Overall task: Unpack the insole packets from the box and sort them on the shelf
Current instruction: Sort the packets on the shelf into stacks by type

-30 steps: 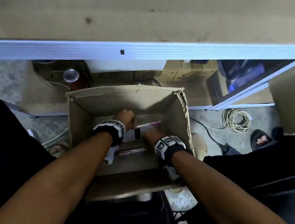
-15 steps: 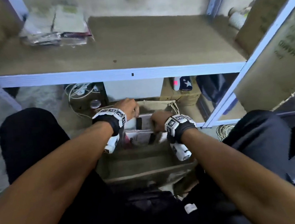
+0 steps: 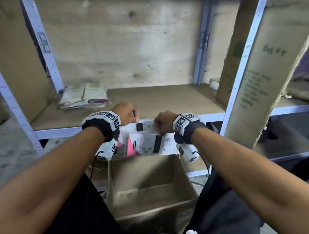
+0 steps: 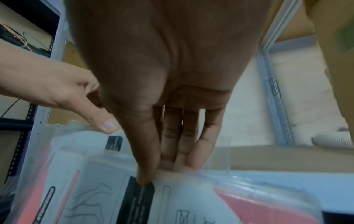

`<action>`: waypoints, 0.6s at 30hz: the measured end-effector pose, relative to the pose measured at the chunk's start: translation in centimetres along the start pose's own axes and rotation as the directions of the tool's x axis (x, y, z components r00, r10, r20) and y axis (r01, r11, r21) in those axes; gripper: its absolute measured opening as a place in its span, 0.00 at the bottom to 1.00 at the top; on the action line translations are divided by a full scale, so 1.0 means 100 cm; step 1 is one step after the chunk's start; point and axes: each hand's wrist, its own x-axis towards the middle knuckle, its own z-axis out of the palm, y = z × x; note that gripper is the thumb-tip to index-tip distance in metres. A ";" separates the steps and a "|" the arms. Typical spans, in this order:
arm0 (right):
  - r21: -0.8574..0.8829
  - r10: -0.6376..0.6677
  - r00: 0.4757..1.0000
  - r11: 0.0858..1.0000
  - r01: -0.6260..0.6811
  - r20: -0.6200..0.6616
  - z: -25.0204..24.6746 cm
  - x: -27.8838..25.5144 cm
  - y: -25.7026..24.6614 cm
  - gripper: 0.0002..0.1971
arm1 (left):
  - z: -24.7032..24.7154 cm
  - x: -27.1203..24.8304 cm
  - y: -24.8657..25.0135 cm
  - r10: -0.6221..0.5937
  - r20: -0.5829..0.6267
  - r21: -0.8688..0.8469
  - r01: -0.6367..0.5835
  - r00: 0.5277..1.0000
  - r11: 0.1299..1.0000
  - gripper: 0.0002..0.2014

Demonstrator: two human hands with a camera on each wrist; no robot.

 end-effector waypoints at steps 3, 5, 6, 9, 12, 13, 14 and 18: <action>-0.002 0.011 0.999 1.000 -0.012 -0.037 -0.037 -0.004 0.002 0.15 | -0.036 0.001 0.009 0.003 -0.046 0.016 -0.002 0.999 1.000 0.04; 0.005 0.015 0.998 1.000 -0.014 -0.065 -0.060 -0.004 0.004 0.15 | -0.058 0.000 0.011 0.006 -0.087 0.022 -0.004 0.996 1.000 0.05; -0.002 0.014 0.996 1.000 -0.014 -0.084 -0.071 -0.004 0.005 0.15 | -0.067 0.000 0.011 0.016 -0.101 0.014 -0.014 0.995 1.000 0.05; 0.009 0.013 0.987 1.000 -0.012 -0.160 -0.097 -0.002 0.009 0.12 | -0.092 0.001 0.010 0.041 -0.130 -0.020 -0.044 0.991 0.999 0.04; 0.005 0.009 0.973 1.000 -0.008 -0.230 -0.116 0.002 0.015 0.10 | -0.111 0.005 0.005 0.007 -0.168 -0.067 -0.018 0.986 0.998 0.03; 0.006 0.009 0.969 1.000 -0.008 -0.247 -0.121 0.005 0.018 0.10 | -0.118 0.007 0.003 -0.013 -0.178 -0.081 -0.002 0.984 0.997 0.03; 0.009 0.008 0.966 1.000 -0.005 -0.259 -0.125 0.007 0.021 0.10 | -0.123 0.009 0.000 -0.030 -0.182 -0.092 0.013 0.983 0.996 0.04; 0.117 0.042 0.954 0.993 -0.007 -0.297 -0.130 0.024 0.044 0.06 | -0.138 0.021 -0.021 -0.104 -0.191 -0.177 0.070 0.976 0.982 0.03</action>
